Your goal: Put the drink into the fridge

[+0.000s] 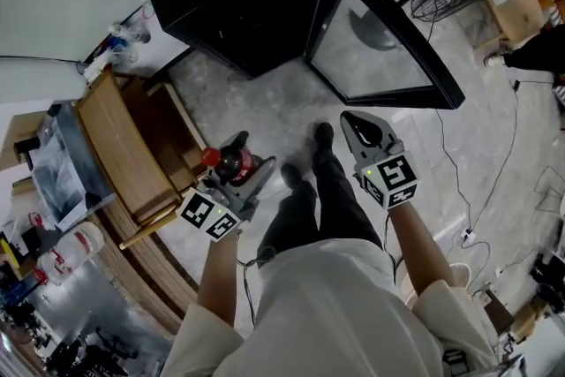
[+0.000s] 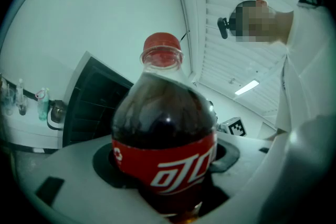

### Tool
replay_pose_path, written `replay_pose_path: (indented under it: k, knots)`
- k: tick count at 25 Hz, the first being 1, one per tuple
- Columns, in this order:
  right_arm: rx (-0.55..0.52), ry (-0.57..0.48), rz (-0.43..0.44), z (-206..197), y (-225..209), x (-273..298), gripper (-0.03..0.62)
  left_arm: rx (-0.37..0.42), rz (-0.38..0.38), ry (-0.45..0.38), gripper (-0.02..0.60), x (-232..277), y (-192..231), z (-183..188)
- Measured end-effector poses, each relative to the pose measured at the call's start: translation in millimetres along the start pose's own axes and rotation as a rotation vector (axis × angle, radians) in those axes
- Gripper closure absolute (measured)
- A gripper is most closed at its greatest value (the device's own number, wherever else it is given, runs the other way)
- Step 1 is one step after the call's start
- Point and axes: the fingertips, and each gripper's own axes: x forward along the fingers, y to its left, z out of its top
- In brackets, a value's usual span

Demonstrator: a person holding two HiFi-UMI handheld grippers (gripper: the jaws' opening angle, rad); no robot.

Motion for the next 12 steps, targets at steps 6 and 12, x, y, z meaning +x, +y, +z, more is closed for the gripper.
replay_pose_path:
  k: [6, 12]
  knots:
    - [-0.045, 0.005, 0.051, -11, -20, 57, 0.597, -0.010, 0.023, -0.022, 0.278, 38, 42, -23]
    - [-0.077, -0.016, 0.079, -28, -44, 112, 0.597, 0.016, 0.032, -0.025, 0.278, 77, 89, -50]
